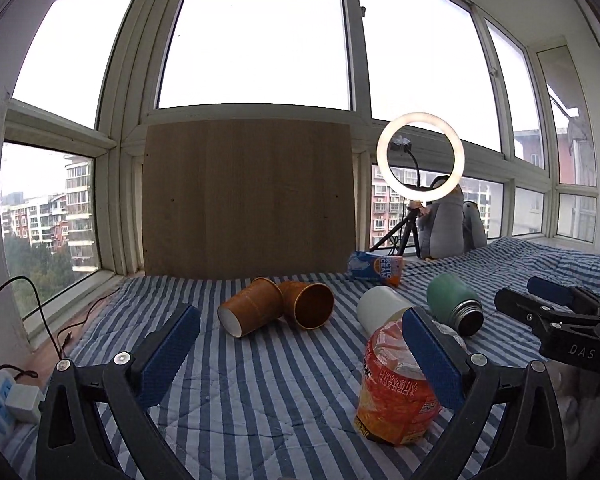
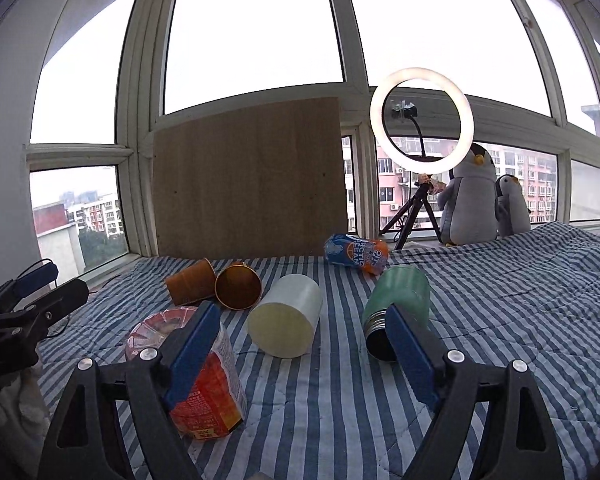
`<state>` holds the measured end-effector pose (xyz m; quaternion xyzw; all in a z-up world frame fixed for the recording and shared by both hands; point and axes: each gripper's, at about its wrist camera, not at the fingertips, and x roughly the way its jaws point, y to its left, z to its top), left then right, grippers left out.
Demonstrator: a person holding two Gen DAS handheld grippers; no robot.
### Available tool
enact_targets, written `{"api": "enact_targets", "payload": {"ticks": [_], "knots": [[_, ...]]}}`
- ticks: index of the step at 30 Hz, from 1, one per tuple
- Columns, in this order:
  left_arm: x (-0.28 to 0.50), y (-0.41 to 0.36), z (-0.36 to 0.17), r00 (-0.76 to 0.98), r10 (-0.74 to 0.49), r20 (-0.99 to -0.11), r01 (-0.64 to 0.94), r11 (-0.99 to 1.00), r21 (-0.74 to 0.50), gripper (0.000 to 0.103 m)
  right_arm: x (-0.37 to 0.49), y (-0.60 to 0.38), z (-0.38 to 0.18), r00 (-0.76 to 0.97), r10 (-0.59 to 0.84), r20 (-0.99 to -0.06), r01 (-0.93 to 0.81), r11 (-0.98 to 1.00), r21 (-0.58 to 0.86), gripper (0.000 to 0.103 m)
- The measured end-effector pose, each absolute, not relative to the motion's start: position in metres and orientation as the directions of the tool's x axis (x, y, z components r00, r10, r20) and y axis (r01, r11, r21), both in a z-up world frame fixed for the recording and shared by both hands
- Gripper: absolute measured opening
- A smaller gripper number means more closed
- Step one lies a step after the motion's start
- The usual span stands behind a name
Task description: Flip cup upside down
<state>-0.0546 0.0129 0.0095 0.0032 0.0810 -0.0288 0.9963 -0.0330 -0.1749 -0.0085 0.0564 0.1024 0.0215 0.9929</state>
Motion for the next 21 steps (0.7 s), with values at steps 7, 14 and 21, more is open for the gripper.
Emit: {"api": "enact_targets", "payload": {"ticks": [7, 14, 21], "knots": [[-0.059, 0.009, 0.003, 0.991, -0.016, -0.132, 0.02, 0.999, 0.029, 0.103, -0.032, -0.173, -0.014, 0.98, 0.051, -0.192, -0.03, 0.993, 0.113, 0.085], [-0.064, 0.012, 0.001, 0.994, 0.011, -0.113, -0.009, 1.0, 0.016, 0.103, -0.037, -0.179, -0.015, 0.985, 0.045, -0.167, -0.02, 0.989, 0.144, 0.085], [-0.058, 0.01, -0.001, 0.991, 0.008, -0.135, -0.005, 1.0, 0.025, 0.103, -0.045, -0.175, -0.013, 0.991, 0.005, -0.133, 0.011, 0.992, 0.122, 0.086]]}}
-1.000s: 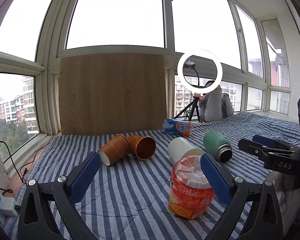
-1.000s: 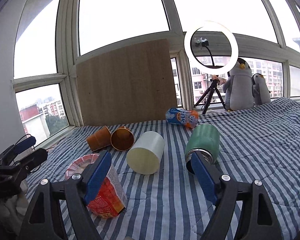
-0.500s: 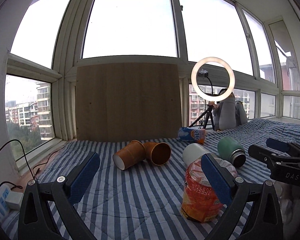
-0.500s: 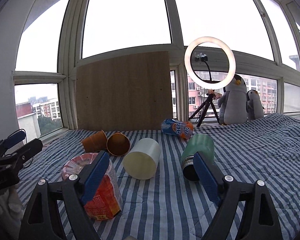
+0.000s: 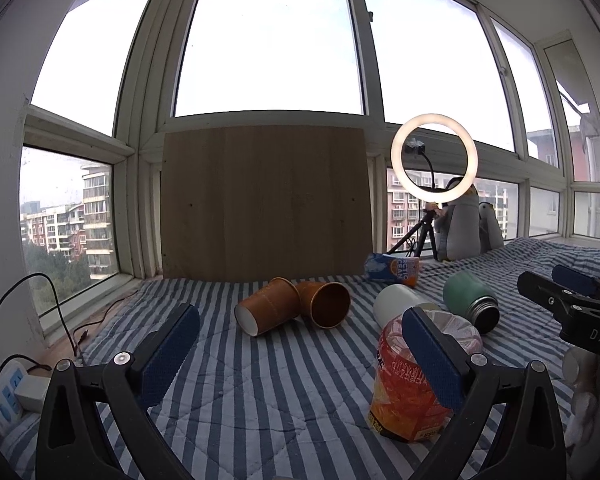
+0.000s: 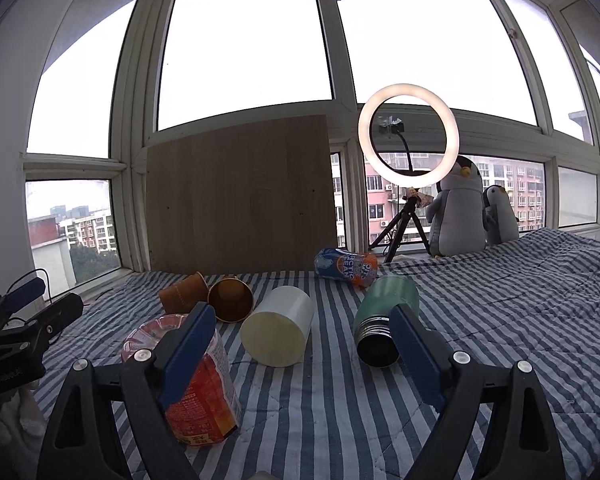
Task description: Flip cup upside down
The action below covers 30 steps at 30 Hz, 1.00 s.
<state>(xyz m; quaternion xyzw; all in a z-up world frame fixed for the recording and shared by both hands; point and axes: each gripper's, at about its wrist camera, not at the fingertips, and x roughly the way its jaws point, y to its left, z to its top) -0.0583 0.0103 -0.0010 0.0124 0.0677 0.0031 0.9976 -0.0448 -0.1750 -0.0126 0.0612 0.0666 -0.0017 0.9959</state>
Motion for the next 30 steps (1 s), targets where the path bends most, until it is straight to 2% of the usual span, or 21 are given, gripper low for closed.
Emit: {"api": "enact_targets", "payload": {"ticks": [30], "knots": [[-0.054, 0.0086, -0.0042, 0.988, 0.026, -0.152, -0.021, 0.999, 0.033, 0.103, -0.0546, -0.172, -0.0102, 0.992, -0.097, -0.085, 0.104, 0.99, 0.091, 0.086]]}}
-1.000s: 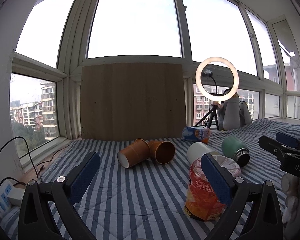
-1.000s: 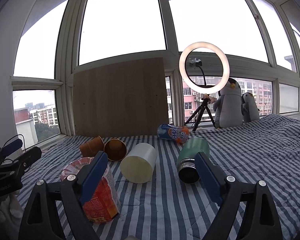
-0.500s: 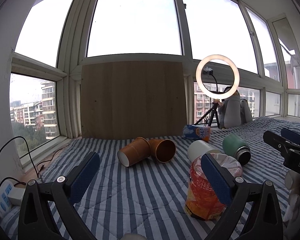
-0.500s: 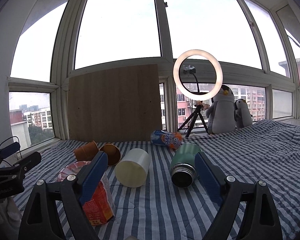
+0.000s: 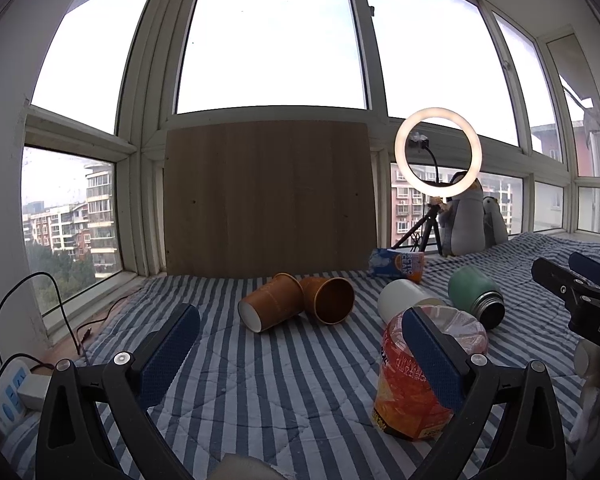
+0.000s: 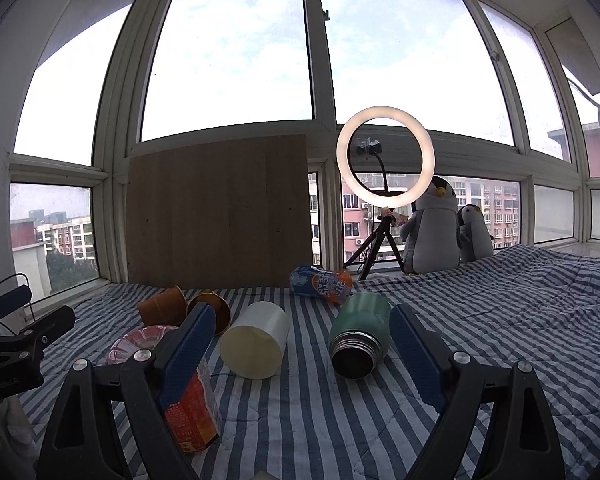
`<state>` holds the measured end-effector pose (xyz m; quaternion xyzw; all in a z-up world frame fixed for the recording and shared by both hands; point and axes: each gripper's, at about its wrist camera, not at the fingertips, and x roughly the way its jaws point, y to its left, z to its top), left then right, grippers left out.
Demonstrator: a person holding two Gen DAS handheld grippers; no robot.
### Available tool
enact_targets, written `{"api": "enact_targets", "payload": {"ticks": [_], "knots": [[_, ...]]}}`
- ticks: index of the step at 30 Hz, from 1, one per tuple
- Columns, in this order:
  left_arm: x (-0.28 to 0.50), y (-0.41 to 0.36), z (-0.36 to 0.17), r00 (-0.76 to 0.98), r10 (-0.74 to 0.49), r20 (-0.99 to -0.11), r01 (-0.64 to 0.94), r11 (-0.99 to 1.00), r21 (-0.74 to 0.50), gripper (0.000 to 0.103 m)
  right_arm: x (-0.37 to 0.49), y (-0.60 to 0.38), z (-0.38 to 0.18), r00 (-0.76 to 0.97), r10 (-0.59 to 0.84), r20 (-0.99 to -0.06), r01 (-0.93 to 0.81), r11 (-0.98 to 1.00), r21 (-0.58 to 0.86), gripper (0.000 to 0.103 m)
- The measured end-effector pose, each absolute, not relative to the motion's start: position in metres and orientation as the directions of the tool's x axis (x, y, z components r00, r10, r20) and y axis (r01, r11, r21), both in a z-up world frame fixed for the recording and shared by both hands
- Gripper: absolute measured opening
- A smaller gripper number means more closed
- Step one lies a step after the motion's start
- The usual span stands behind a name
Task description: Flip cup upside down
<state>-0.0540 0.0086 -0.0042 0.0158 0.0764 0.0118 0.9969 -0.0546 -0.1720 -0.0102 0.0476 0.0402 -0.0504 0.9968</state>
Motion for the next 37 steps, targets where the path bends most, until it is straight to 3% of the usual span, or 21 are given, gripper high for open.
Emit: {"api": "enact_targets", "payload": {"ticks": [37], "knots": [[-0.0517, 0.003, -0.0064, 0.987, 0.026, -0.158, -0.018, 0.999, 0.05, 0.103, -0.0556, -0.1723, -0.0092, 0.992, -0.096, -0.085, 0.104, 0.99, 0.094, 0.086]]}}
